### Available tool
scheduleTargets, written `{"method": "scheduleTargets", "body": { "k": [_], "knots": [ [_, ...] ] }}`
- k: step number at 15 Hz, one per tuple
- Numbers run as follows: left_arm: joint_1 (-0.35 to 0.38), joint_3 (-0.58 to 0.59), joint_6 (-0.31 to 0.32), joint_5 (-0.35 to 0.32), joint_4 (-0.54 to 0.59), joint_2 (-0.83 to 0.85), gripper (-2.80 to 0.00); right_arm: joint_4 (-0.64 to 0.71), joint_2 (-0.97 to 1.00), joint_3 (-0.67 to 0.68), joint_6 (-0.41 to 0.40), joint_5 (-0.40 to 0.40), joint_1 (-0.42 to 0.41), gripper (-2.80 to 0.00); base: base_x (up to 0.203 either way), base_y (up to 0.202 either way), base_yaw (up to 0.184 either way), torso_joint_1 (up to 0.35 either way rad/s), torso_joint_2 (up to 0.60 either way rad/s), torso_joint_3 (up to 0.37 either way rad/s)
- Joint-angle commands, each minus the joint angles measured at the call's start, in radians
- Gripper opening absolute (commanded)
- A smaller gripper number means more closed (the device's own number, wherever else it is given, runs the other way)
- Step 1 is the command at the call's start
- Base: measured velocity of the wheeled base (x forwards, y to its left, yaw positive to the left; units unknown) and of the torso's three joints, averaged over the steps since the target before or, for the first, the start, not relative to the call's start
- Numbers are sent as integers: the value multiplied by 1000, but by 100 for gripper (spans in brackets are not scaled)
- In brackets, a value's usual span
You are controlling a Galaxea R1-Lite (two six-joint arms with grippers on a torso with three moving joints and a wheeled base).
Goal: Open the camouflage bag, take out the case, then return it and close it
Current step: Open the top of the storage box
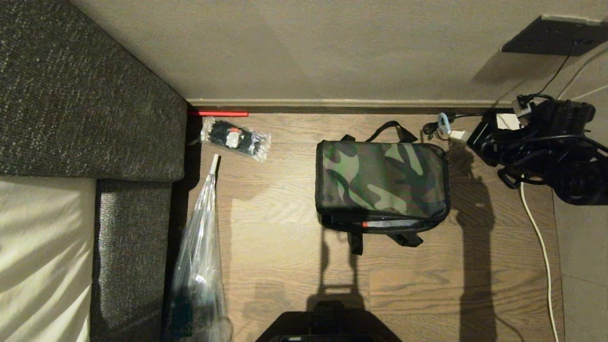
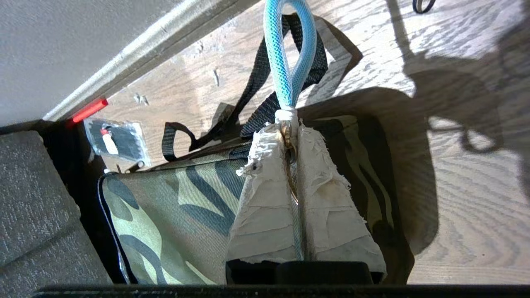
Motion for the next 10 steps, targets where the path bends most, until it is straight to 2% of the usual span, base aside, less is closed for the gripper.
{"method": "scheduleTargets", "body": {
  "k": [1,10],
  "knots": [
    [0,0,-1,0,0,0,-280,-8,1,-2,4,4,1,-280,0,0,0,0,0,0],
    [0,0,-1,0,0,0,-280,-5,6,-7,4,2,1,-280,0,0,0,0,0,0]
  ]
}}
